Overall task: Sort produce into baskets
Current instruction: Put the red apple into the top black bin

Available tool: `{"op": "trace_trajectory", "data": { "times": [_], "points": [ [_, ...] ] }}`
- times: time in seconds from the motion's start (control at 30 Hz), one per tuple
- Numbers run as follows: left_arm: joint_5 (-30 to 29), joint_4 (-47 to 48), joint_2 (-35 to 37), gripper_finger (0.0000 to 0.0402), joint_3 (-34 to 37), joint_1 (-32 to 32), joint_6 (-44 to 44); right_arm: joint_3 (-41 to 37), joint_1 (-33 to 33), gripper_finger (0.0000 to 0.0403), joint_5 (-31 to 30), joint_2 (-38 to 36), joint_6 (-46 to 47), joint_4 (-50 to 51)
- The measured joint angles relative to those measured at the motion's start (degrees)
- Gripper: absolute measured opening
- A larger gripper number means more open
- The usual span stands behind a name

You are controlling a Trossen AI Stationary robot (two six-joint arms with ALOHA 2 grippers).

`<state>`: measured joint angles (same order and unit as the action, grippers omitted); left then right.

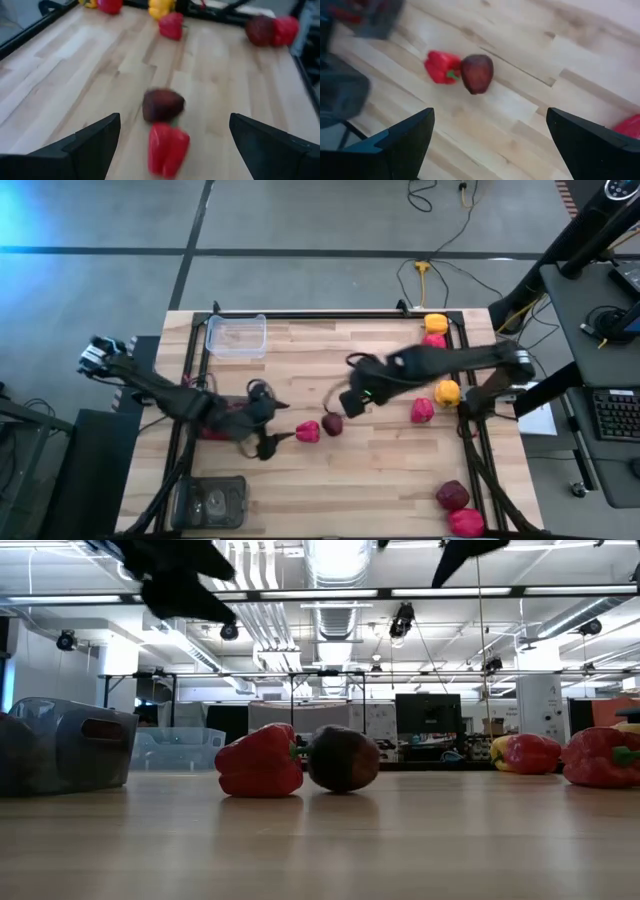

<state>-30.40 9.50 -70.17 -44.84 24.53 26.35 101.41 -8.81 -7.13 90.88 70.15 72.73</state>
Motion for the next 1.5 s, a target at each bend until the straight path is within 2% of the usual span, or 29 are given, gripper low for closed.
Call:
{"op": "trace_trajectory", "data": {
  "times": [0.13,0.27,0.37,0.57,0.77,0.93,1.03,1.23,1.33,1.5],
  "points": [
    [1.08,-3.87,-6.89,0.0357,-1.59,-4.52,3.19,-0.01,-6.92,0.0377,-9.33,-3.71,3.79,0.89],
    [1.09,-3.19,-13.75,0.0357,-6.77,-7.37,9.45,-0.02,-12.33,0.0377,-15.07,-5.37,4.10,1.49],
    [1.30,-0.98,-19.42,0.0357,-12.85,-8.52,13.13,-0.05,-16.05,0.0377,-17.04,-5.47,3.74,1.96],
    [1.36,10.14,-31.40,0.0357,-26.14,-9.96,17.25,-0.44,-22.52,0.0377,-17.52,-4.31,2.71,2.05],
    [5.18,18.65,-39.70,0.0357,-34.54,-10.65,6.61,-0.46,-29.95,0.0377,-17.47,-4.12,3.05,5.04],
    [6.23,20.20,-42.39,0.0357,-38.33,-12.12,-6.39,-0.56,-35.28,0.0376,-18.99,-4.17,10.78,11.74],
    [9.11,20.01,-43.91,0.0357,-40.18,-13.31,-12.28,-0.96,-37.59,0.0376,-21.86,-4.17,16.21,13.63],
    [11.97,20.28,-46.19,0.0357,-41.38,-16.83,-17.76,-1.42,-39.79,0.0376,-25.92,-3.93,23.78,14.14],
    [12.78,20.62,-46.81,0.0357,-41.38,-18.37,-18.33,-1.55,-39.69,0.0376,-26.15,-3.42,25.92,14.08],
    [17.40,18.87,-48.29,0.0357,-41.36,-20.26,-18.40,-1.62,-39.57,0.0376,-28.64,-1.99,28.65,14.04]
  ]
}}
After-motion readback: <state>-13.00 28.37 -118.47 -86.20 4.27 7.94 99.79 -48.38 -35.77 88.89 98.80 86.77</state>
